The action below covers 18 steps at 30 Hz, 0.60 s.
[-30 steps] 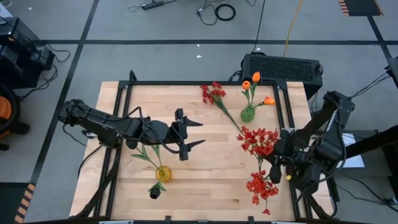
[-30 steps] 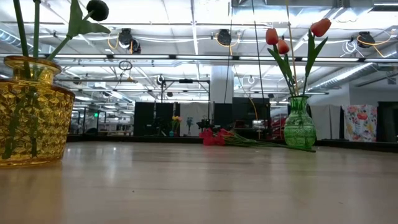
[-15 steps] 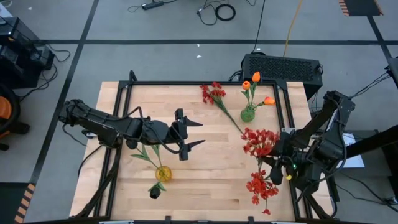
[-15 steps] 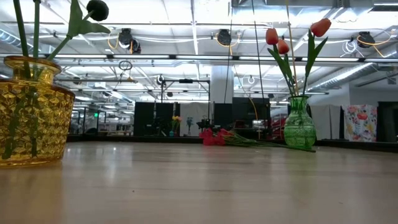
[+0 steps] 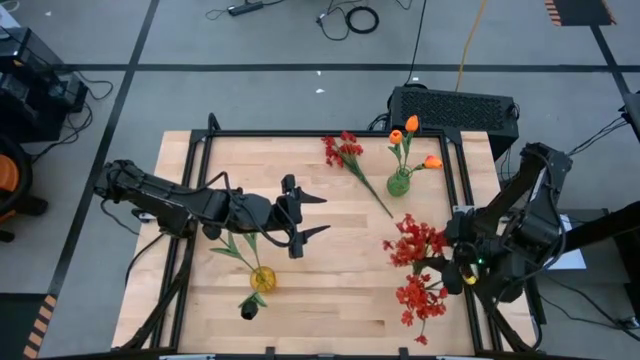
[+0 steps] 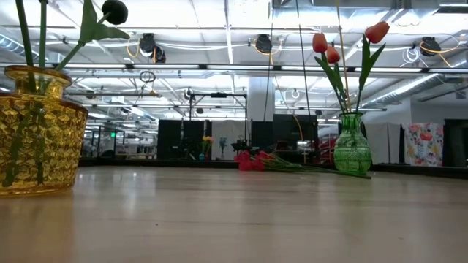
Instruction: Sort flowers into vase by color
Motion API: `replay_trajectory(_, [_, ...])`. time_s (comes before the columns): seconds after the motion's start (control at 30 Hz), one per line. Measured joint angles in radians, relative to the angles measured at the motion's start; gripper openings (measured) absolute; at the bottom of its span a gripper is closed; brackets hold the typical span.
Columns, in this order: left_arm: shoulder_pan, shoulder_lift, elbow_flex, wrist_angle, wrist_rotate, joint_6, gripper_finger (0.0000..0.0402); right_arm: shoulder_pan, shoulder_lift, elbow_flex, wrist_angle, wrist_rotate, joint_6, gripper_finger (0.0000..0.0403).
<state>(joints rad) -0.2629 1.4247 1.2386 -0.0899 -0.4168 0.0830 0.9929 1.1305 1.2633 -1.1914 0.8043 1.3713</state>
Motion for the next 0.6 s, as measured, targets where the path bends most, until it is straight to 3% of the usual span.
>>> replay_trajectory(0.33, [0.019,0.04,0.0,0.038,0.01,0.0,0.0287,0.038,-0.086,0.0,0.037,0.007,-0.045,0.03])
replay_trajectory(0.6, [0.034,0.068,0.0,0.099,0.102,0.001,0.0287,0.044,-0.128,0.0,0.024,-0.025,-0.072,0.0306])
